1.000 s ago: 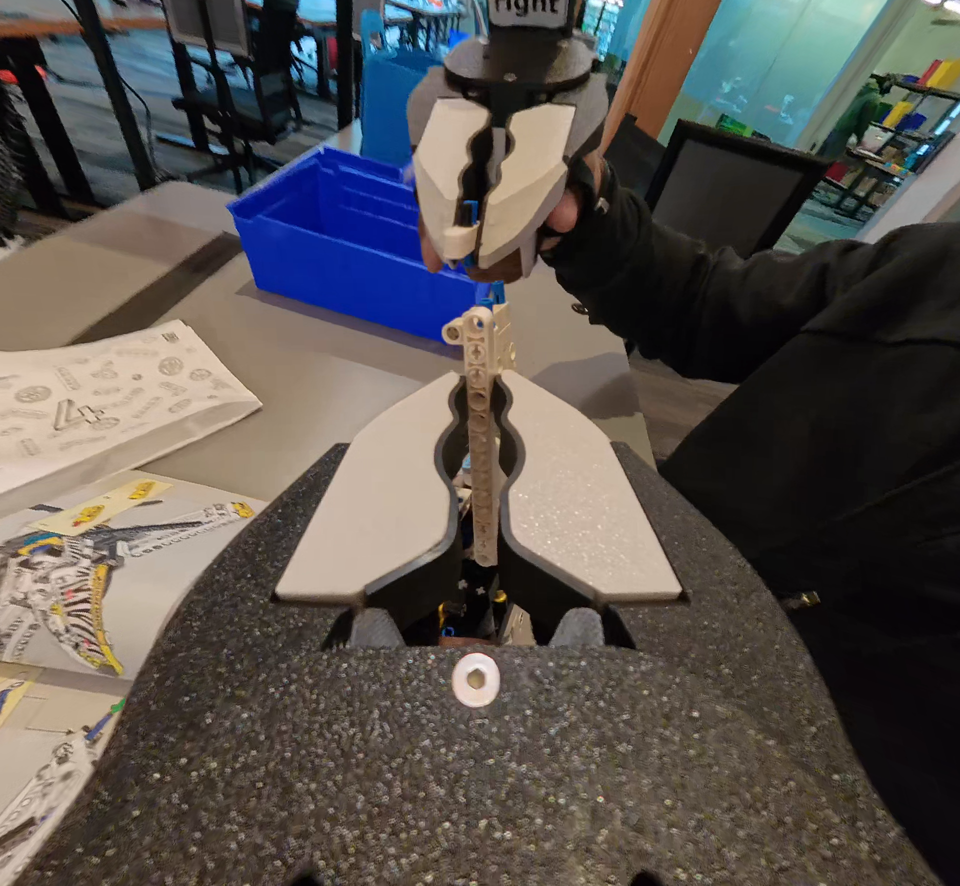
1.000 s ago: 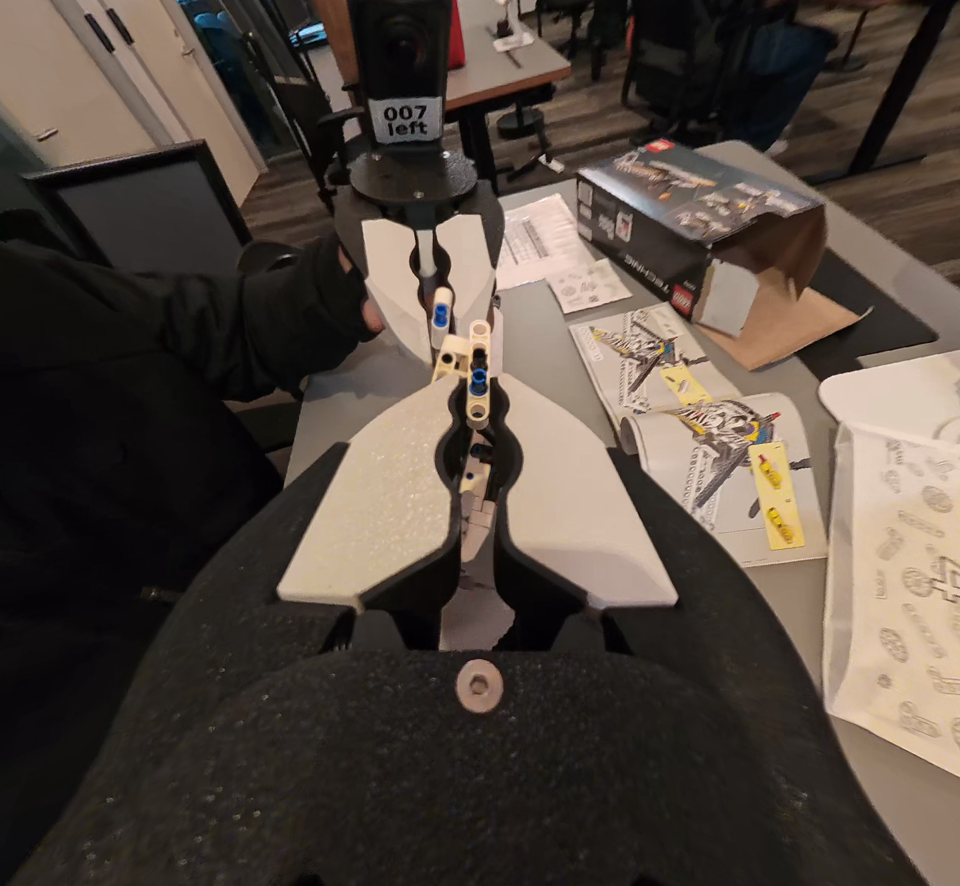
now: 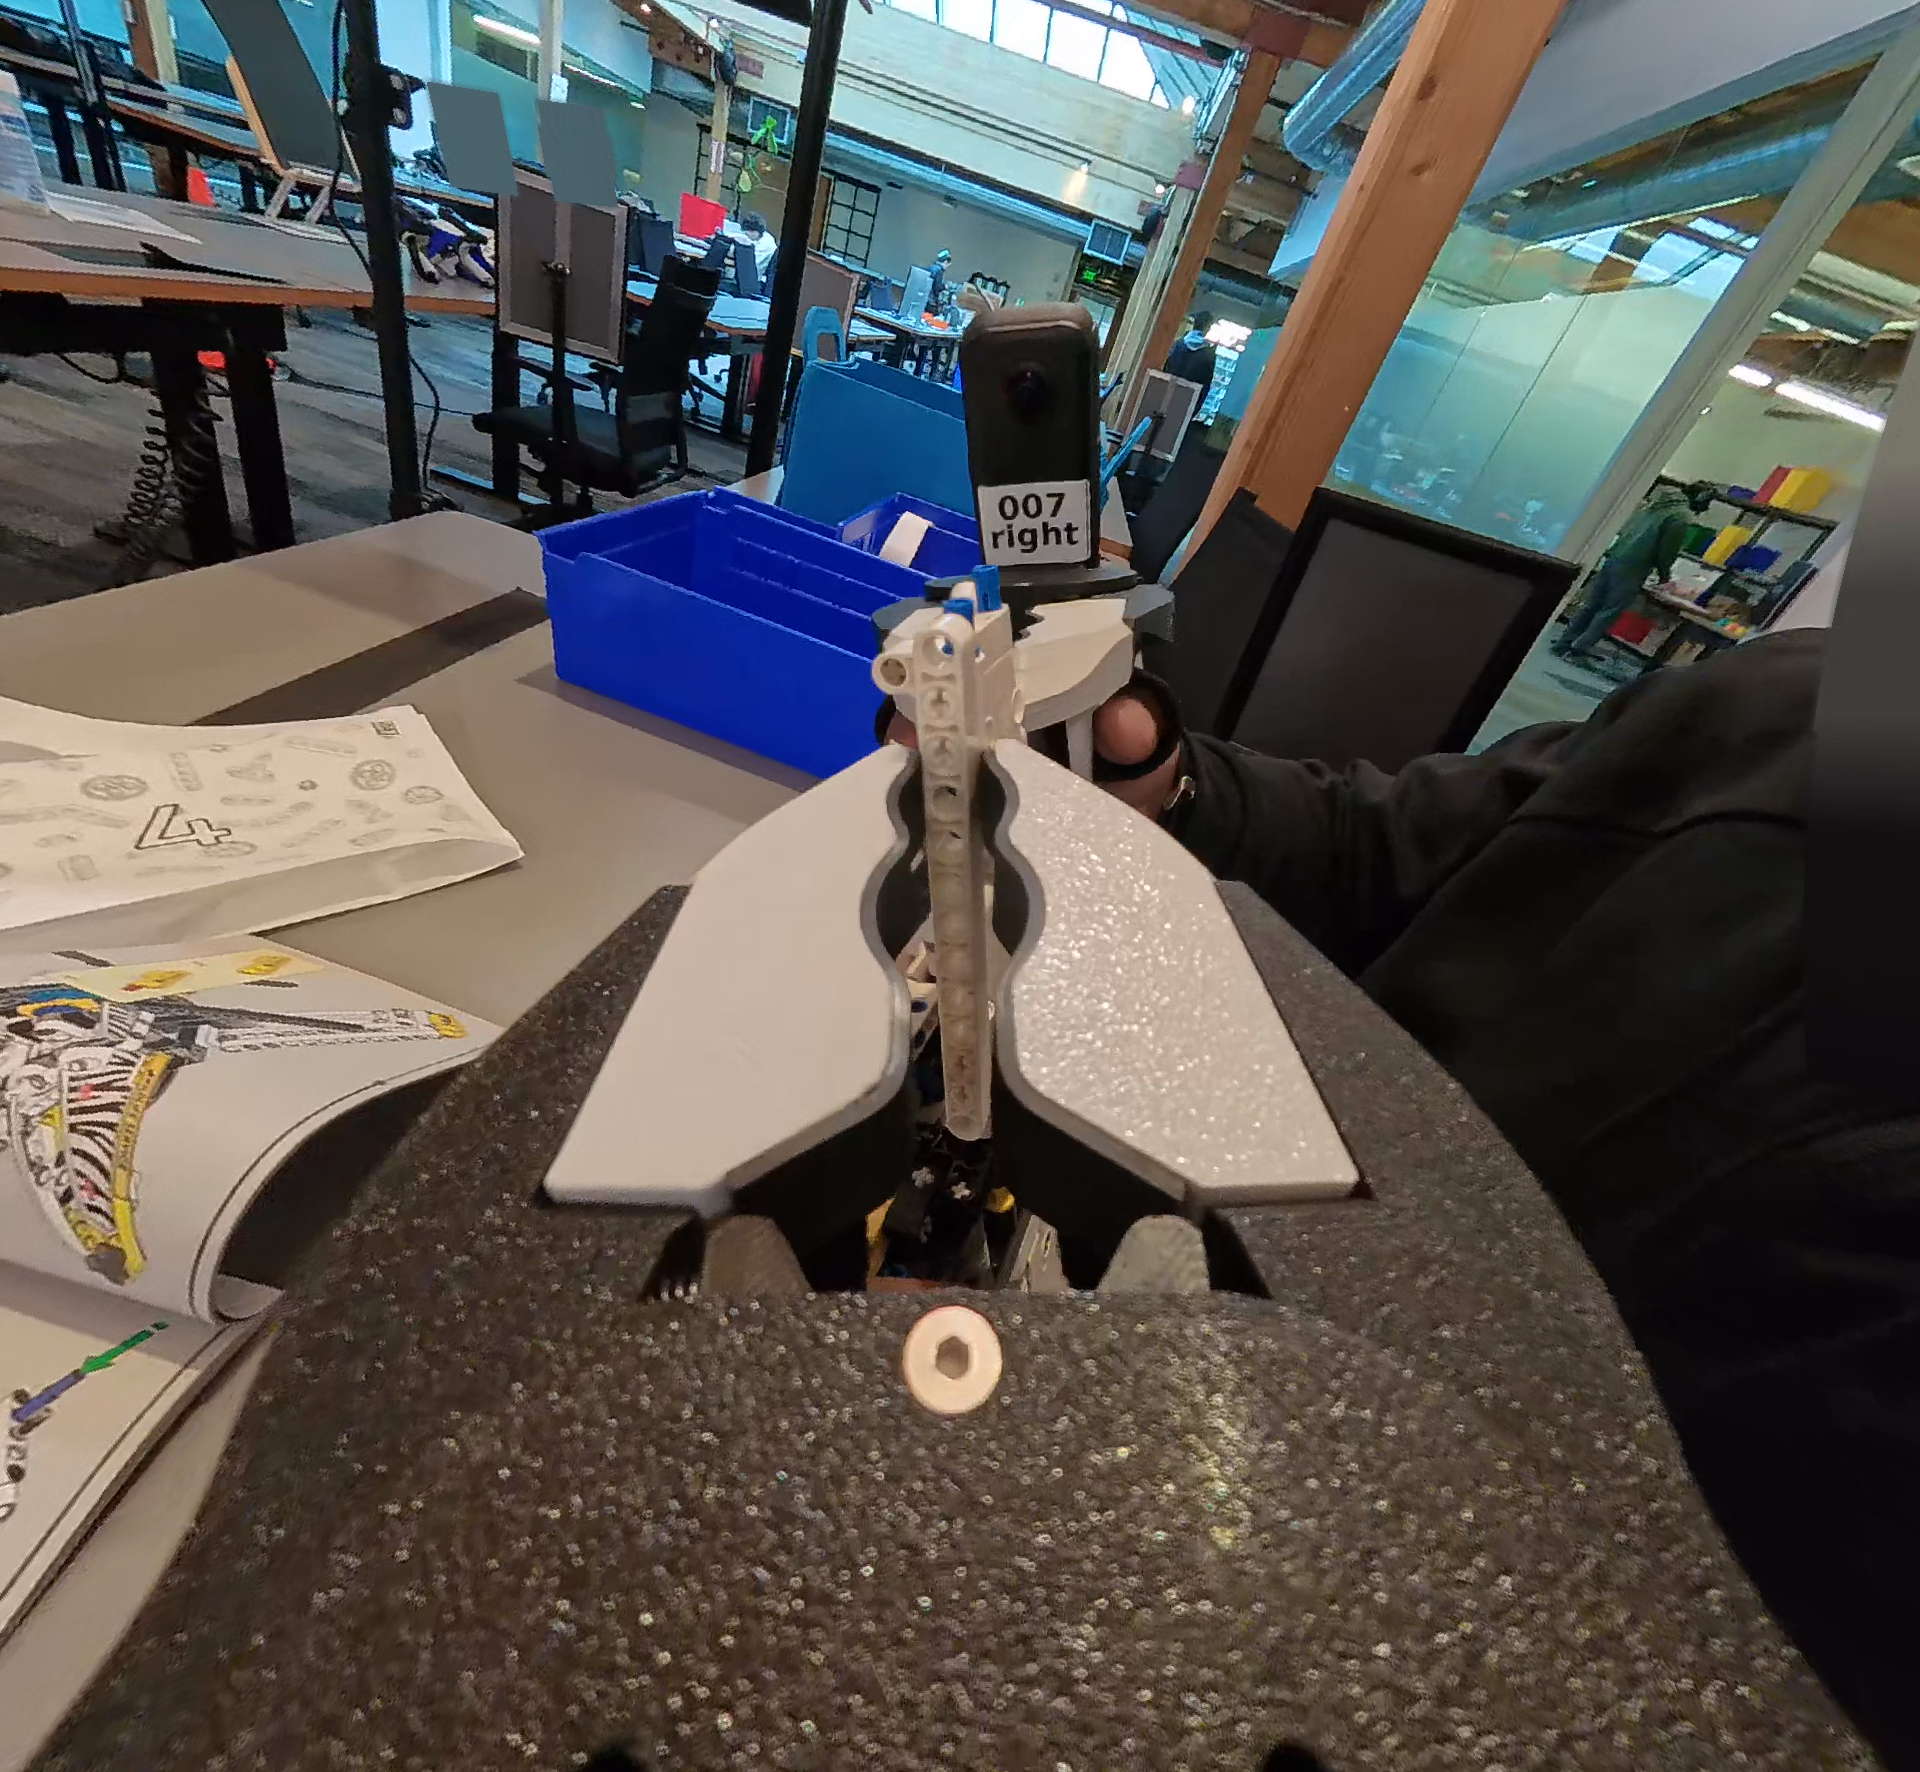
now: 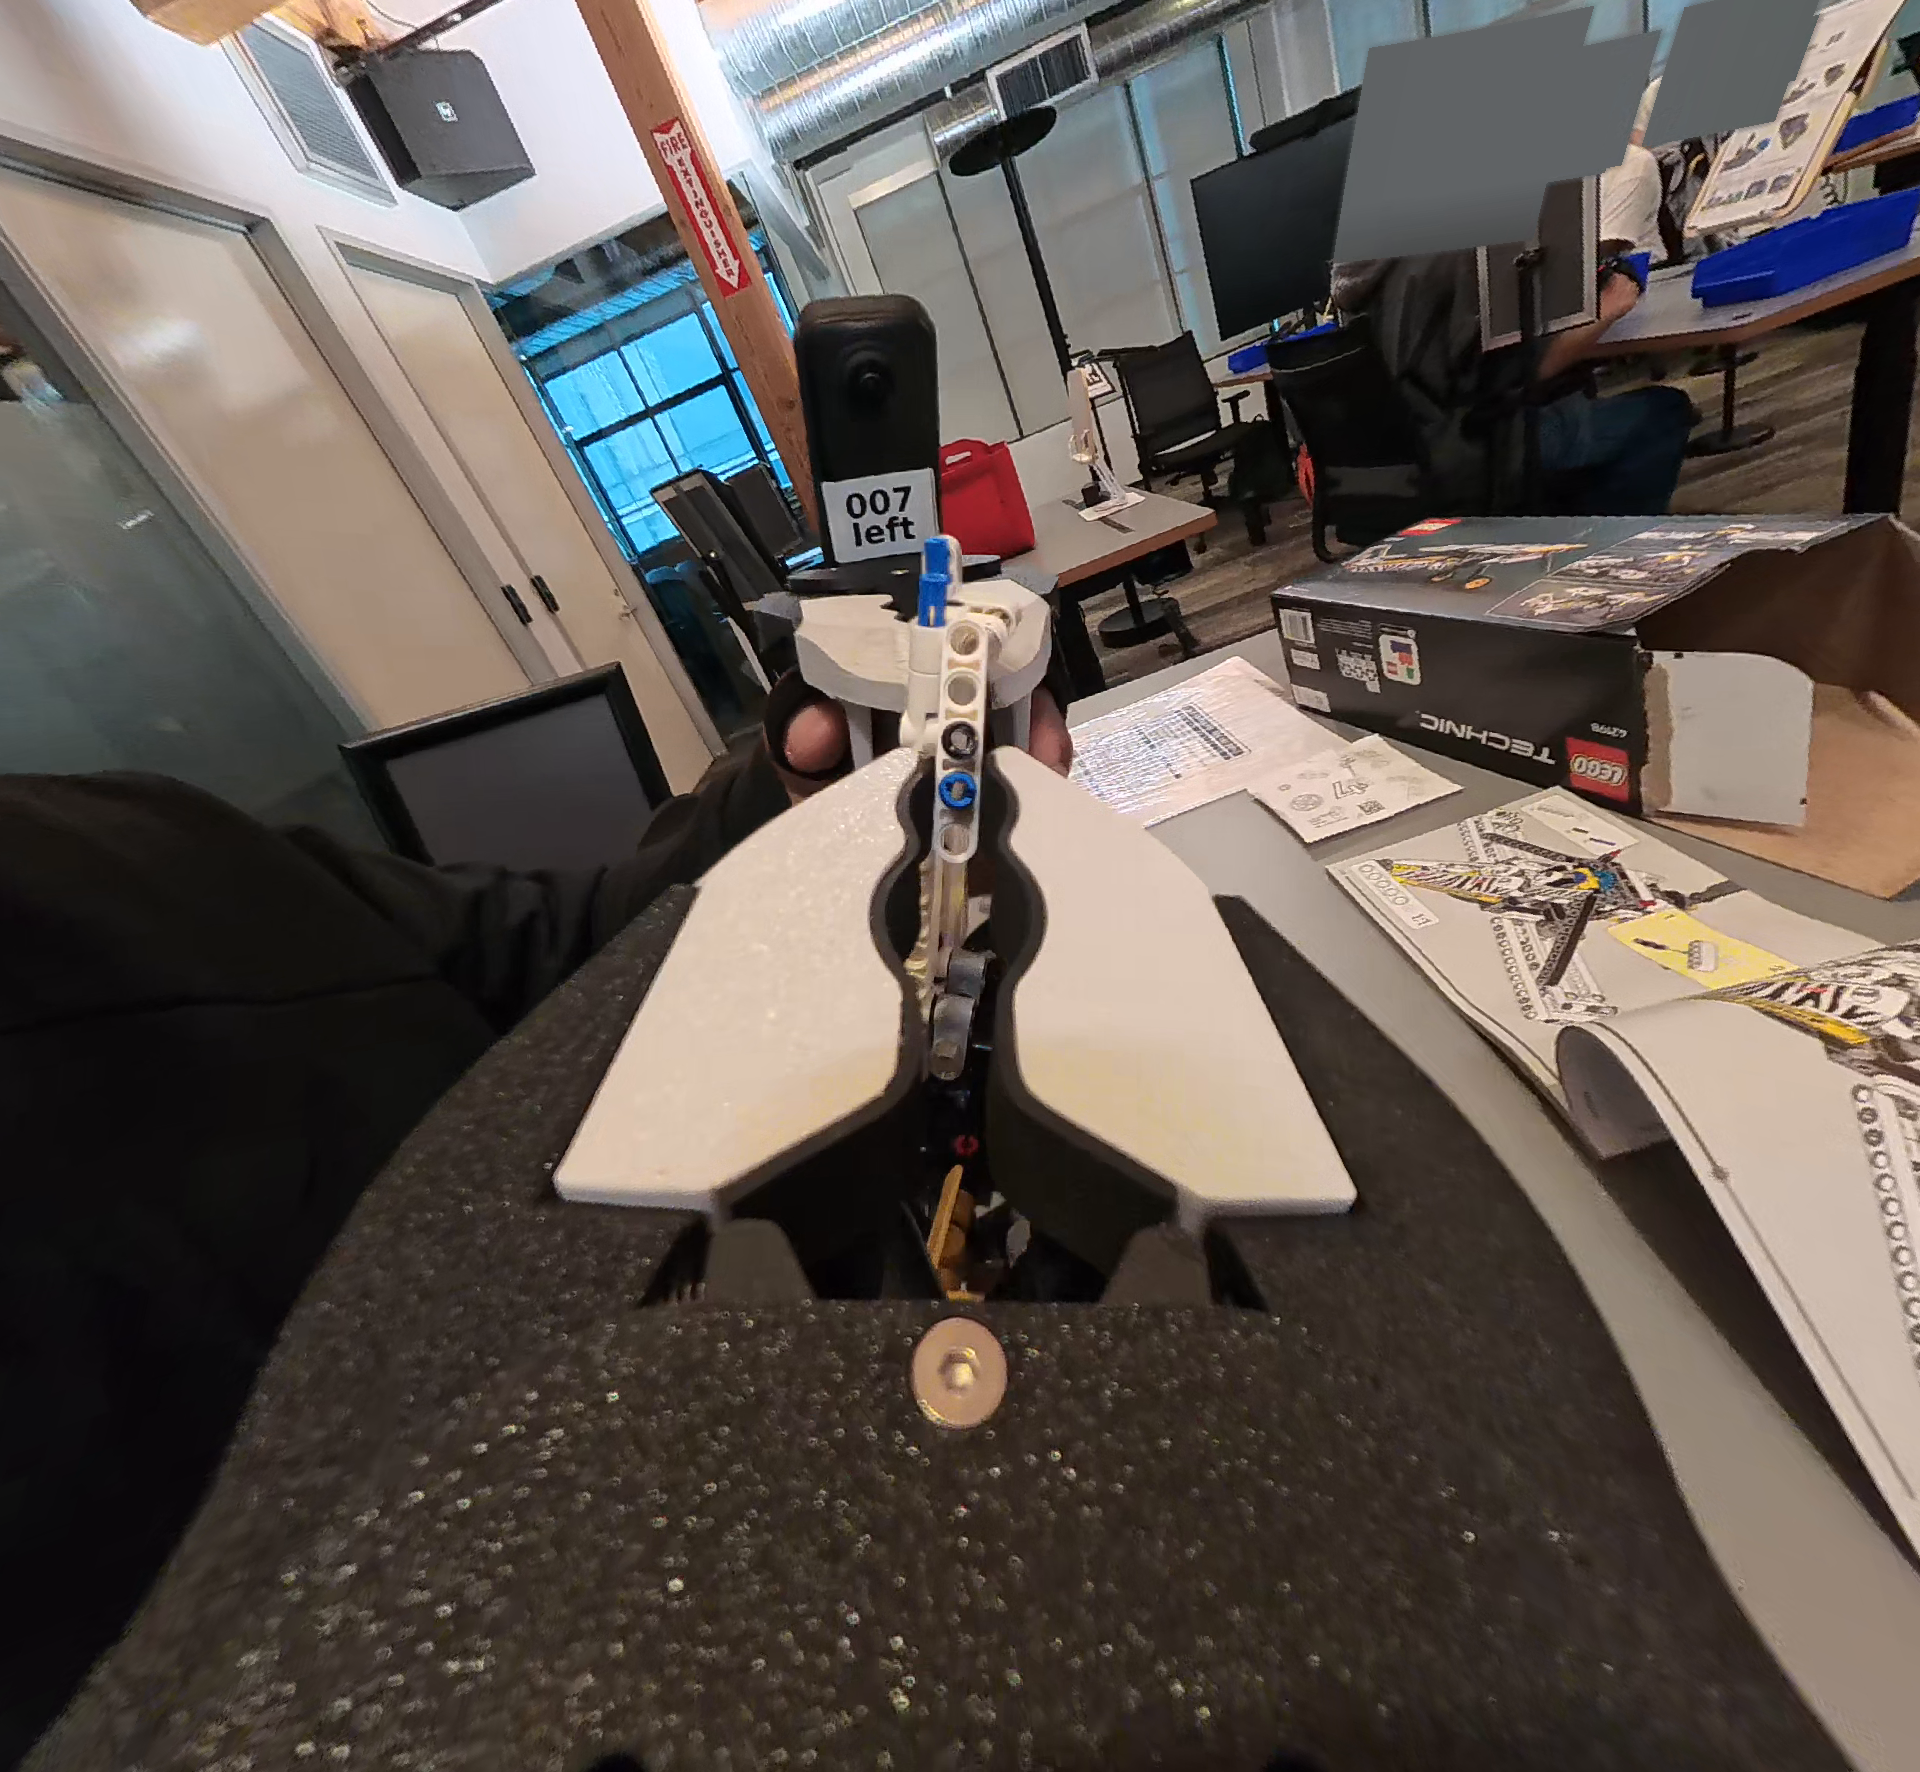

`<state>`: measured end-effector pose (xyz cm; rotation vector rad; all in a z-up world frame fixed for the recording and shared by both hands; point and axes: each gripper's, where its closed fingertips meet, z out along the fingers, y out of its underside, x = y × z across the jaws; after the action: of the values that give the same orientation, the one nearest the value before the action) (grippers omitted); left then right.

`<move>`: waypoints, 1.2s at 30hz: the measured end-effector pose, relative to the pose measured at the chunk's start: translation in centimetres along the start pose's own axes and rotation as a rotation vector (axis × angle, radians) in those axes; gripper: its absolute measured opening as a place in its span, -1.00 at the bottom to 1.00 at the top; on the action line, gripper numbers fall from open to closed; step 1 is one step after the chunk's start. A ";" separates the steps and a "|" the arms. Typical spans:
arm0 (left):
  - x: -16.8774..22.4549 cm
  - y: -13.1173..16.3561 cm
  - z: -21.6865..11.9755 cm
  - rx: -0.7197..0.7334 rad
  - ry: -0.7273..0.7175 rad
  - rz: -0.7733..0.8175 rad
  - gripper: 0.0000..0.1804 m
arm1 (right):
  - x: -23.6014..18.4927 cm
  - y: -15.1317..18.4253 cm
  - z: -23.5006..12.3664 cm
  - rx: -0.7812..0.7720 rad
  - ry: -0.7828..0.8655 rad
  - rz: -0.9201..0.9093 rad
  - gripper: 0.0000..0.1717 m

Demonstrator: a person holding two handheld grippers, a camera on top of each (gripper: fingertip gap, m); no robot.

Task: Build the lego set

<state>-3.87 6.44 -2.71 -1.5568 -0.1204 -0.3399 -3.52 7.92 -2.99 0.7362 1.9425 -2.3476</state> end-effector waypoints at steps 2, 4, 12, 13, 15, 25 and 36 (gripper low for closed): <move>0.0 0.2 -0.1 0.000 0.024 -0.030 -0.90 | 0.0 0.1 0.1 0.004 -0.011 0.021 -0.92; 0.0 0.3 -0.1 -0.002 0.056 -0.068 -0.90 | -0.1 0.3 0.1 0.001 -0.027 0.040 -0.92; -0.1 1.3 0.4 -0.034 0.189 -0.205 -0.73 | 0.1 1.4 0.5 -0.018 -0.074 0.100 -0.92; -0.4 1.5 0.4 -0.040 0.185 -0.215 -0.79 | 0.1 1.5 0.5 -0.019 -0.079 0.110 -0.92; -0.6 1.9 0.3 -0.054 0.199 -0.266 -0.89 | 0.0 1.8 0.5 -0.022 -0.091 0.127 -0.92; -0.5 3.5 0.2 -0.081 0.243 -0.413 -0.73 | 0.8 3.2 0.8 -0.064 -0.080 0.166 -0.92; 0.9 4.5 -0.1 -0.114 0.303 -0.461 -0.91 | -0.3 3.8 1.2 -0.102 -0.116 0.155 -0.92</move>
<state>-1.76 6.14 -6.79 -1.5621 -0.2262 -0.9552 -2.57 5.89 -6.27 0.6988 1.8690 -2.1358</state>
